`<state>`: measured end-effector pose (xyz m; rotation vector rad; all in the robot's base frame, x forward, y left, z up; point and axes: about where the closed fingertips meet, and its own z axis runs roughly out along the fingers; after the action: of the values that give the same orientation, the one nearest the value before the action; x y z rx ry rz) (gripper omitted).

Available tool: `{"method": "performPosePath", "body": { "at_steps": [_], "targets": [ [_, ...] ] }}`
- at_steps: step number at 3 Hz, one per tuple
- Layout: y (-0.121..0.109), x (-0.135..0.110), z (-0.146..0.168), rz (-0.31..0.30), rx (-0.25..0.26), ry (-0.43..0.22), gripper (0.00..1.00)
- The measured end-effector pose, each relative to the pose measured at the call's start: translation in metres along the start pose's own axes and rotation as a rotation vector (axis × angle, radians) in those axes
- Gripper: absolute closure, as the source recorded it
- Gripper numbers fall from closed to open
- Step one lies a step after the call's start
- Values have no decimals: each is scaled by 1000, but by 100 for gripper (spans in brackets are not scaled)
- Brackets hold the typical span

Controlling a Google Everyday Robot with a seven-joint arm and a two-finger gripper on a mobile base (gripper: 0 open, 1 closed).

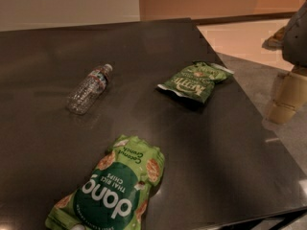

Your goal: Move green jalapeno chip bag near green rice chip bag

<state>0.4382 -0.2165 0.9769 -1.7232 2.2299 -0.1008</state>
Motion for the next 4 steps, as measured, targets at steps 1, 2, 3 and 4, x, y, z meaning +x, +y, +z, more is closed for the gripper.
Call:
{"method": "performPosePath", "body": {
  "at_steps": [1,2,3,4],
  "targets": [
    [0,0,0,0,0,0,0],
    [-12,-4,9,-26,-3,-7,0],
    [-36,-15,31,-74,-14,-58,0],
    [-62,-24,63,-141,-40,-101,0]
  ]
}}
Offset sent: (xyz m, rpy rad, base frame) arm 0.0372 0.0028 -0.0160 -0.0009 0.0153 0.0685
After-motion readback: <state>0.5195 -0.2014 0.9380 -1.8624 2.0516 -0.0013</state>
